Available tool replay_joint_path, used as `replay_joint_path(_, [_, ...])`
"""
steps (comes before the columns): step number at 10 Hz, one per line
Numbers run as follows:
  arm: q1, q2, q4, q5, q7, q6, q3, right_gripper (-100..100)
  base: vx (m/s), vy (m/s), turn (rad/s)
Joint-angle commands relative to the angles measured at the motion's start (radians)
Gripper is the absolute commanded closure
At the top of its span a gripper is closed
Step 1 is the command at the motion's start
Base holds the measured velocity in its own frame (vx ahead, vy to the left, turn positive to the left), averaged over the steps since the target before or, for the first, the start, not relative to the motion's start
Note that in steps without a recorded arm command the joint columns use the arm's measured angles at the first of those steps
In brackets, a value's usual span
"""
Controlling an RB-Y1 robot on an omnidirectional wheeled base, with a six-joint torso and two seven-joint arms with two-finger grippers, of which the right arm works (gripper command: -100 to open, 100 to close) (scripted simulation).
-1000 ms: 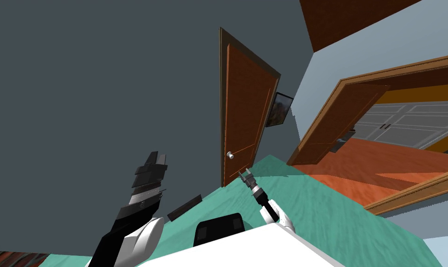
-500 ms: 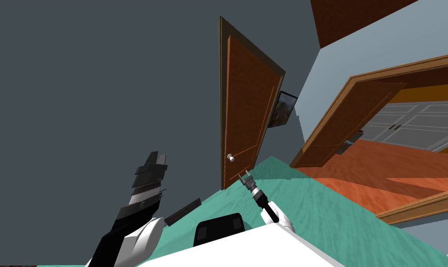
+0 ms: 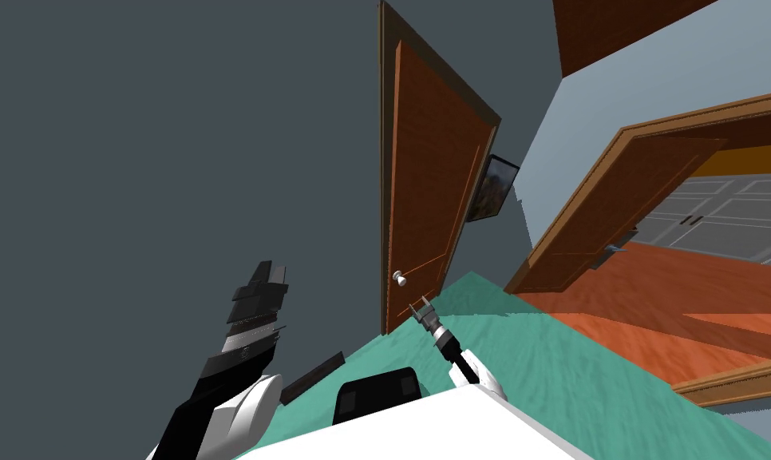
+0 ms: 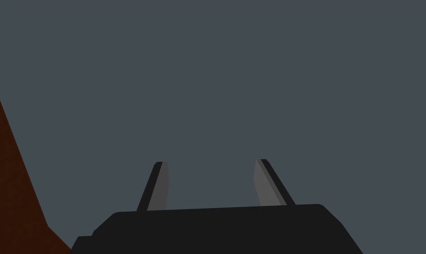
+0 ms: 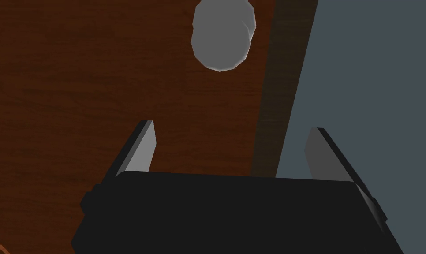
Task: Pull the door open
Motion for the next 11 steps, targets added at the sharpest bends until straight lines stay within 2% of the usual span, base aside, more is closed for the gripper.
replay_joint_path(1, [-0.010,0.001,0.025,0.005,0.014,-0.007,0.001,-100,0.182,0.027,-0.008])
replay_joint_path(3, [-0.008,0.003,0.019,0.002,0.015,-0.003,-0.002,-100,-0.003,0.004,0.036])
replay_joint_path(6, [-0.016,0.010,0.025,-0.001,0.028,0.003,-0.007,-100,-0.189,-0.059,0.072])
replay_joint_path(8, [-0.032,0.025,0.037,-0.008,0.054,0.014,-0.017,-100,-0.205,-0.029,0.143])
replay_joint_path(11, [-0.066,0.060,0.065,-0.022,0.111,0.039,-0.039,-100,-0.139,-0.009,0.191])
